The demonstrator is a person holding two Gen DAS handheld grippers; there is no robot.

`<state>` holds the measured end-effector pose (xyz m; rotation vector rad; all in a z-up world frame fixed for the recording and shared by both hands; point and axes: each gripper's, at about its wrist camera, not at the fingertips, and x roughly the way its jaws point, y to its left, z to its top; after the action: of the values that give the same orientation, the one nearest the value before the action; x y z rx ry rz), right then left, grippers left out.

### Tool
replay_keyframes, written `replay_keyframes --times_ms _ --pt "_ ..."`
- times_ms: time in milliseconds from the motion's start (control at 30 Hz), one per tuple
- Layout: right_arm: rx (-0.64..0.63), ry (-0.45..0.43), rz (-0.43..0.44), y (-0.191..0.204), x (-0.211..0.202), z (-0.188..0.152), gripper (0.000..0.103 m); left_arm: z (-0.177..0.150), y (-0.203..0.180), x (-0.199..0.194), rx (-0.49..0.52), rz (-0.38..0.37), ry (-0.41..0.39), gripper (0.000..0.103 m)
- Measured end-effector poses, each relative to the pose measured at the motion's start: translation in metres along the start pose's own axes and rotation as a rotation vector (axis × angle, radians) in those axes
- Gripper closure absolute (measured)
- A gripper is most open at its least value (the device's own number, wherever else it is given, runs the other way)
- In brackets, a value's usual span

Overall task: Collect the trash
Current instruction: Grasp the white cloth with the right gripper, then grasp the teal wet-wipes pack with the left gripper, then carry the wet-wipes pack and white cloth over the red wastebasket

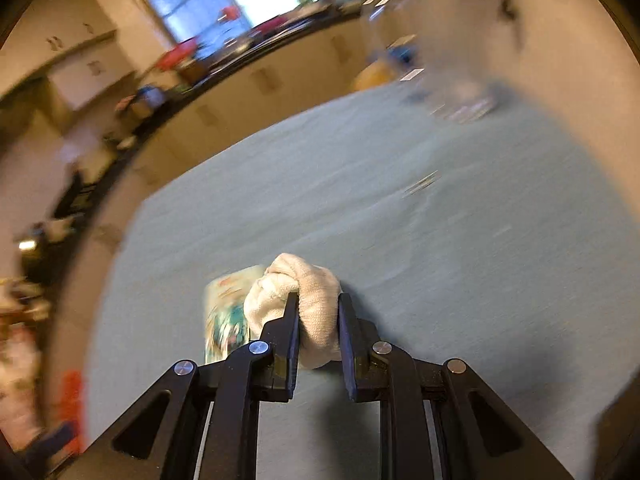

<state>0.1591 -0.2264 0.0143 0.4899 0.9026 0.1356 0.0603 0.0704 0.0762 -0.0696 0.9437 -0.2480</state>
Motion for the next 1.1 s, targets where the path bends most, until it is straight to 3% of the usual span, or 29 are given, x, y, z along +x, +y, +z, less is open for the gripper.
replay_keyframes --times_ms 67,233,367,733,767,800,1100 --pt "0.022 0.0 0.073 0.003 -0.007 -0.001 0.084 0.008 -0.004 0.008 -0.009 -0.003 0.007 0.029" --pt "0.027 -0.117 0.022 -0.004 -0.037 0.003 0.084 0.032 -0.021 0.037 -0.027 -0.012 0.037 0.028" --pt "0.085 -0.166 0.021 -0.019 -0.054 0.007 0.084 0.052 -0.048 0.072 0.021 0.001 0.076 0.025" --pt "0.137 -0.162 0.067 -0.027 -0.058 0.009 0.084 0.066 -0.092 0.138 0.116 0.069 0.139 0.025" --pt "0.134 -0.164 0.068 -0.026 -0.058 0.009 0.084 0.063 -0.092 0.141 0.113 0.069 0.143 0.033" --pt "0.13 -0.167 0.065 -0.025 -0.059 0.009 0.084 0.062 -0.091 0.142 0.113 0.066 0.148 0.052" --pt "0.085 -0.16 0.08 -0.014 -0.056 0.003 0.084 0.035 -0.062 0.102 0.08 0.017 0.097 0.055"
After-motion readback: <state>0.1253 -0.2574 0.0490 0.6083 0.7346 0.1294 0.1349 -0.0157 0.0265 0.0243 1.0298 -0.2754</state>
